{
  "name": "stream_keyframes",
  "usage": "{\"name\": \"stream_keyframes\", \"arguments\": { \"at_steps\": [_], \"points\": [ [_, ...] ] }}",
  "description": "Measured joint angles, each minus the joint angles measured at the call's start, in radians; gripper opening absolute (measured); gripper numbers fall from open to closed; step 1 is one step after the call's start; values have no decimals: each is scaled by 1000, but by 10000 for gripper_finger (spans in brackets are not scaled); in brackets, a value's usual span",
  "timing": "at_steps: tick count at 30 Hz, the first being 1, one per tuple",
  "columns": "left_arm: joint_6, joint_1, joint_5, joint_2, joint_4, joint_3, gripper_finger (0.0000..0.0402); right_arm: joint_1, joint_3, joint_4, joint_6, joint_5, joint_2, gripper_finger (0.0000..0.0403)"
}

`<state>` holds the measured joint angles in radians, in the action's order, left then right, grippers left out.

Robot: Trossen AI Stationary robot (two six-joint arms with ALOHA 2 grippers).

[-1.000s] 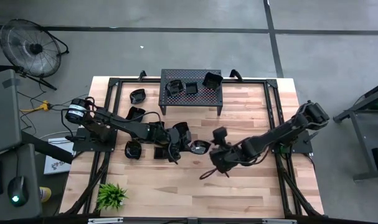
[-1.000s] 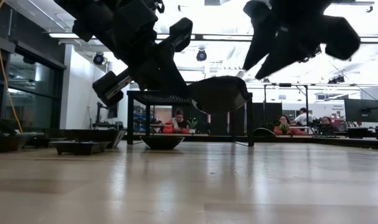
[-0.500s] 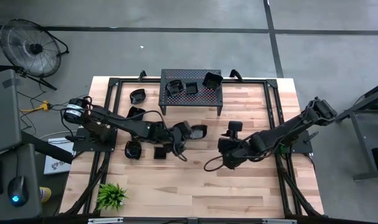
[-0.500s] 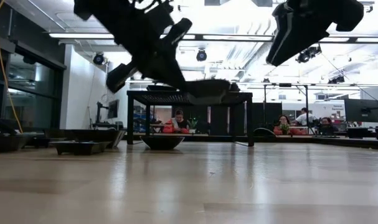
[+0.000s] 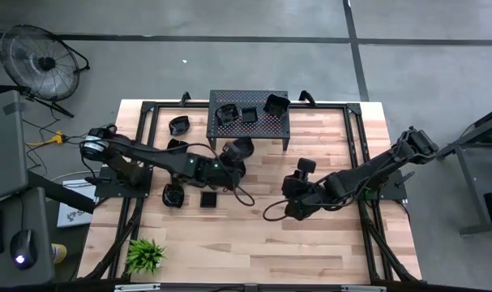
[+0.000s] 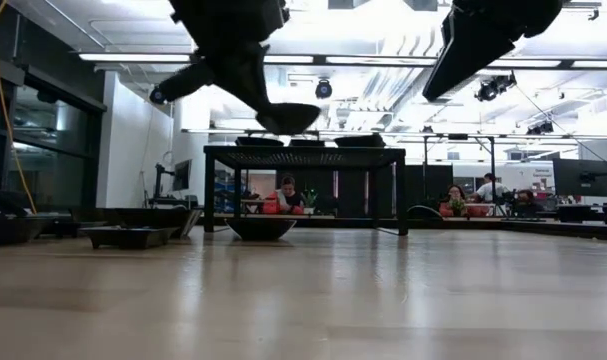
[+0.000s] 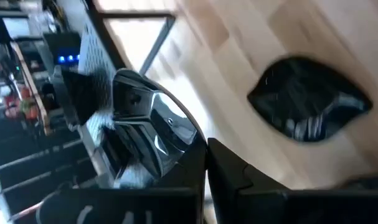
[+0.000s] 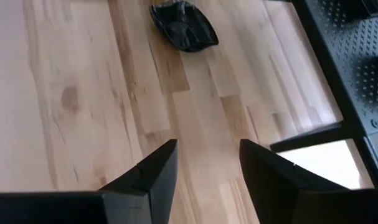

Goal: Pick & Place Mini shaped plates
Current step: Stack the black leaf-shaped plate on top of the black leaf-shaped plate on the shelf

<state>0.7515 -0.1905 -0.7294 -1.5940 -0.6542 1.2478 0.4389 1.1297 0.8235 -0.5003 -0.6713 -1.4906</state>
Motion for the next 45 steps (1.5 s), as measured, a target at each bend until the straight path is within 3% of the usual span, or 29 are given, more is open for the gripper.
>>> {"name": "stream_keyframes", "arguments": {
  "at_steps": [6, 13, 19, 24, 32, 40, 45],
  "points": [
    [-32, 1, -27, 4, -157, 65, 5, 0, 0, -33, 1, 17, 0, 167],
    [-21, 22, -64, 69, -204, 70, 5, 0, -1, -48, 3, 31, -1, 167],
    [48, 128, -48, 151, -204, 68, 5, 0, -107, -242, 84, 43, -2, 168],
    [121, 261, 64, 172, -193, 68, 5, 0, -199, -381, 99, 52, -2, 169],
    [213, 421, 182, 157, -142, 67, 5, 0, -239, -433, 100, 60, -2, 167],
    [239, 508, 354, 158, -132, 67, 5, 0, -242, -435, 100, 50, -2, 162],
    [248, 506, 376, 158, -133, 67, 5, 0, -242, -436, 101, 48, -2, 162]
  ]
}}
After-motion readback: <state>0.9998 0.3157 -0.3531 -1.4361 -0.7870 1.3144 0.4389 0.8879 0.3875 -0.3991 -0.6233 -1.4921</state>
